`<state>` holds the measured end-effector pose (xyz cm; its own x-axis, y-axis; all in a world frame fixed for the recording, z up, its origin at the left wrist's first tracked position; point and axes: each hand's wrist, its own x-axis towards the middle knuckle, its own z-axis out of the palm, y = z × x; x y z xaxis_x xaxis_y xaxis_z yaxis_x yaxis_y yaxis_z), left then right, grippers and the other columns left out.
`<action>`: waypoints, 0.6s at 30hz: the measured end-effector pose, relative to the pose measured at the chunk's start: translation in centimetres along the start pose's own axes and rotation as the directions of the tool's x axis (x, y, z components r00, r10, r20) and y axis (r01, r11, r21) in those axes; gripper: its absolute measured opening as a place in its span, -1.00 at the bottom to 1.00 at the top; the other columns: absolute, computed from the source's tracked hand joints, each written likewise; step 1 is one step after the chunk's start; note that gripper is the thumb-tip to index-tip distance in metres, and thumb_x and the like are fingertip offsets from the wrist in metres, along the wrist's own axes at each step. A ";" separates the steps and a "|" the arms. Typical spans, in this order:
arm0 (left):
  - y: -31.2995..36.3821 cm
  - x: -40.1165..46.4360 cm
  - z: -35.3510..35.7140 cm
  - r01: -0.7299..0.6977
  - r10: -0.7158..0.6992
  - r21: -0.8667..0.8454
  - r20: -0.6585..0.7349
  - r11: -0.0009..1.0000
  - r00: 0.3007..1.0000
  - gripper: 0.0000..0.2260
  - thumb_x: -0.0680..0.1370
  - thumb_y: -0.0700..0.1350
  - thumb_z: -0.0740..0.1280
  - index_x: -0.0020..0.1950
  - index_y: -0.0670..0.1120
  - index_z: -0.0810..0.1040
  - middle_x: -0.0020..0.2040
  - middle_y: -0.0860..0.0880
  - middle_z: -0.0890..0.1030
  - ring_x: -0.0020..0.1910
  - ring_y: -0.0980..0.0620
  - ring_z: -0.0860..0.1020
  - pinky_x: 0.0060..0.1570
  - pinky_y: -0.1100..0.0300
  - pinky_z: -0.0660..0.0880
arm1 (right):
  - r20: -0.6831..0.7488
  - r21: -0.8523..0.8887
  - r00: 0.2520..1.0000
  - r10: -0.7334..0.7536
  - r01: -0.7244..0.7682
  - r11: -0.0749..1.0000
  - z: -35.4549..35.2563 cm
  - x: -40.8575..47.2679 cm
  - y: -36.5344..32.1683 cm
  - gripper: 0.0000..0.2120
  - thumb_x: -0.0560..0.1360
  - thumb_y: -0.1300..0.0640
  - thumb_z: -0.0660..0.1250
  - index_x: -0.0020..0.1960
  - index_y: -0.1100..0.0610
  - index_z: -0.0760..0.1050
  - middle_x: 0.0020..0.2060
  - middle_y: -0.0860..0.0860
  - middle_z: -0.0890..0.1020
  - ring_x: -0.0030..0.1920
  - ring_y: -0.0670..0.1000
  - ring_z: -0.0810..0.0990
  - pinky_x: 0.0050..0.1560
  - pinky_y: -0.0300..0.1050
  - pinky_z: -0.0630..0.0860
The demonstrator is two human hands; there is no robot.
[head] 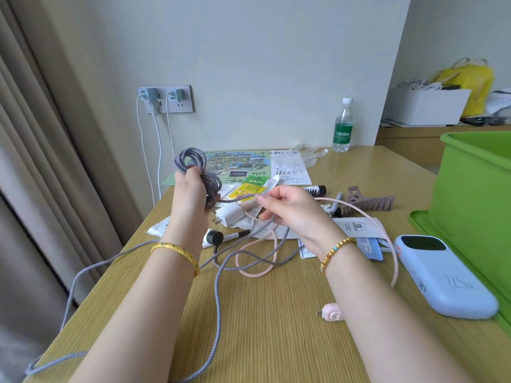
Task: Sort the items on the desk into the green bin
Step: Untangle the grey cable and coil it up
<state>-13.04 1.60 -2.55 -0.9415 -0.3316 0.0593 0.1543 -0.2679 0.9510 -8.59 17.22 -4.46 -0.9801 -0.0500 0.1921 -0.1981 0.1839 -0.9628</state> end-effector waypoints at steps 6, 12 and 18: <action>-0.1 0.0 -0.1 -0.091 0.090 0.201 0.012 0.975 0.996 -0.86 0.56 -0.09 0.04 -0.18 0.02 0.31 -0.25 -0.04 0.35 -0.38 0.00 0.44 -0.35 0.16 0.45 | 0.142 0.452 0.983 -0.112 0.037 0.892 -0.3 -0.6 -1.1 -0.72 0.33 -0.02 0.40 -0.34 0.10 0.35 -0.56 -0.12 0.38 -0.55 -0.11 0.37 0.13 0.06 0.42; -0.9 -0.1 0.6 -0.194 0.089 0.521 0.219 0.831 0.972 -0.87 0.58 -0.06 0.07 -0.13 -0.04 0.34 -0.29 -0.03 0.36 -0.31 0.01 0.39 -0.31 0.15 0.39 | 0.085 0.636 0.990 -0.109 0.030 0.771 -1.1 -0.7 -1.7 -0.82 0.38 0.05 0.32 -0.16 0.18 0.53 -0.58 -0.13 0.23 -0.62 -0.17 0.18 -0.48 -0.29 0.44; -1.2 -0.9 0.4 -0.370 0.076 0.496 0.515 0.785 0.854 -0.77 0.53 0.24 0.16 -0.12 0.11 0.44 -0.27 0.12 0.50 -0.30 0.28 0.45 -0.25 0.28 0.36 | -0.015 0.589 0.997 -0.075 0.070 0.805 -1.4 -0.4 -1.3 -0.84 0.54 0.19 0.23 0.03 0.15 0.58 -0.58 -0.13 0.18 -0.61 -0.17 0.13 -0.58 -0.34 0.16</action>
<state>-12.47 2.61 -3.62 -0.9463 0.1625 0.2796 0.3207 0.3613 0.8755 -8.00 18.36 -3.05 -0.9625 -0.0487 0.2670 -0.2205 -0.4334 -0.8738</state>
